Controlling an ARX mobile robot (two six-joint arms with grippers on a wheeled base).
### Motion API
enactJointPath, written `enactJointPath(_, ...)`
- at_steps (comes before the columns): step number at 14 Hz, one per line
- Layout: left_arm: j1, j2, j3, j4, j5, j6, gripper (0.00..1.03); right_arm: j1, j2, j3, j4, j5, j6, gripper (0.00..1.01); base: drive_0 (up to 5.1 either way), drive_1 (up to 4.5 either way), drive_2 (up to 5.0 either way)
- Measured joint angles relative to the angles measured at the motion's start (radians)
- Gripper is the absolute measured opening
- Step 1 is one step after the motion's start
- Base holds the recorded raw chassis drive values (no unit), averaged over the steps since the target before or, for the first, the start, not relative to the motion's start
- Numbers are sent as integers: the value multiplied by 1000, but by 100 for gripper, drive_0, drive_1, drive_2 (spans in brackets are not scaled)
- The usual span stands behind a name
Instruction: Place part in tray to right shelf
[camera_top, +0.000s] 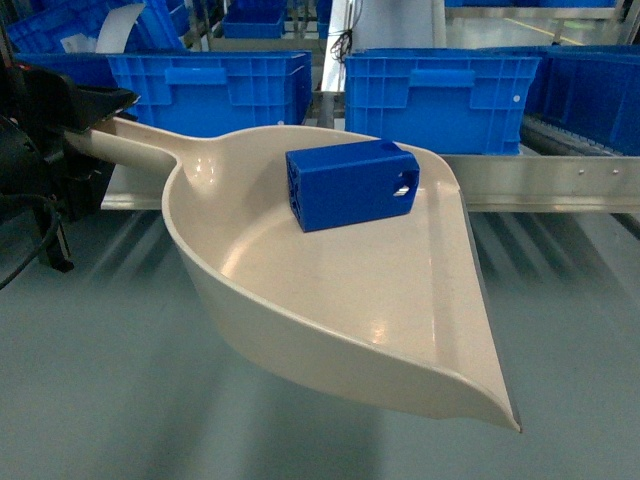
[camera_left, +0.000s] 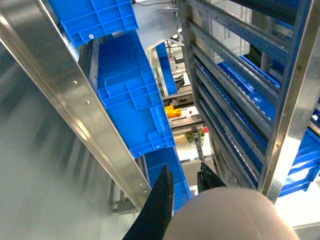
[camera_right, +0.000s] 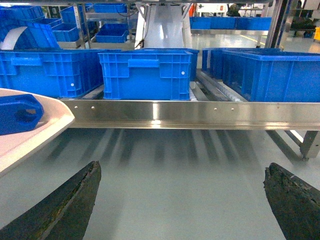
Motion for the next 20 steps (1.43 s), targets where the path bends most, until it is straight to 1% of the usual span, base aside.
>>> enactJointPath(17,4,0,0,-2,-1,1,12,0,0,0,0,0,0,98,-4,391,-400)
enactJointPath(20,4,1,1,-2,0,0,12,0,2,0,-1,0,0,98,0,0,0)
